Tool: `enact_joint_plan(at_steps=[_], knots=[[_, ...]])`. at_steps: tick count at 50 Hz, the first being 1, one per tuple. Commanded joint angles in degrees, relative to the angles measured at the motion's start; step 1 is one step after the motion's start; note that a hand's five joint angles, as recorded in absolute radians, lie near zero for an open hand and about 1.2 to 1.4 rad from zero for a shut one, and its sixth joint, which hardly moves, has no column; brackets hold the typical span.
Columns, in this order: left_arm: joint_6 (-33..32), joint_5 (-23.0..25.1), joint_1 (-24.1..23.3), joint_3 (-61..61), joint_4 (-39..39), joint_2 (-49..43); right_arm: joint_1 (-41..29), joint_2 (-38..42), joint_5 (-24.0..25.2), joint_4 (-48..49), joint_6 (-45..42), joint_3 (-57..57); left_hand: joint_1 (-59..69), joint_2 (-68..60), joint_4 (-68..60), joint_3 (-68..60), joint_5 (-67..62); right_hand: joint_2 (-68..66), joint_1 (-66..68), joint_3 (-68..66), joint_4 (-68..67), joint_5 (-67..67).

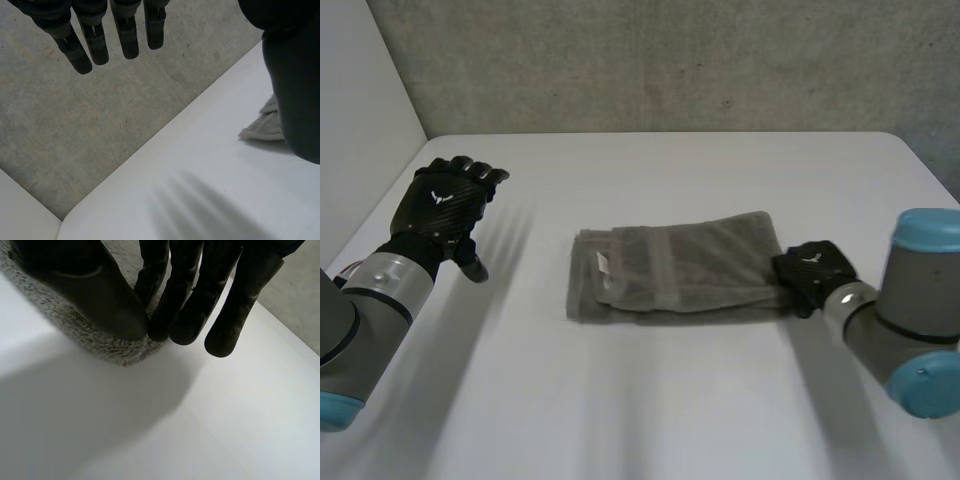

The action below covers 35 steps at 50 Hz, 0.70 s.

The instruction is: Fold the towel.

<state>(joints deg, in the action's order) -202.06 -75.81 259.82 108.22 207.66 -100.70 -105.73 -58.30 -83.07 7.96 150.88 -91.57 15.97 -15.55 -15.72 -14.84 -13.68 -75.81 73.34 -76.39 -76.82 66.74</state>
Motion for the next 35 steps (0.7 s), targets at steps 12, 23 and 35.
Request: enact_joint_plan(at_steps=[12,23,35], knots=[[3.6,-1.0,-6.2,-6.0,-0.2,0.8,-16.0,-0.1,2.9,-5.5,-6.2,20.4,-4.1,3.7,3.8,2.9,11.8,-4.2,6.7,-3.6,-3.2,3.3],[10.0,-6.1,-10.0,-10.3,-0.2,0.1,-29.2,9.1,3.8,-9.5,-8.9,23.0,-3.6,3.2,3.3,2.4,11.3,3.6,-1.1,4.2,4.6,-4.5],[10.2,-8.7,-15.7,-14.4,-0.6,-4.3,-19.3,-7.4,3.3,-9.0,11.2,16.1,-3.6,3.1,3.3,2.4,11.3,65.8,-63.3,66.4,66.8,-66.7]])
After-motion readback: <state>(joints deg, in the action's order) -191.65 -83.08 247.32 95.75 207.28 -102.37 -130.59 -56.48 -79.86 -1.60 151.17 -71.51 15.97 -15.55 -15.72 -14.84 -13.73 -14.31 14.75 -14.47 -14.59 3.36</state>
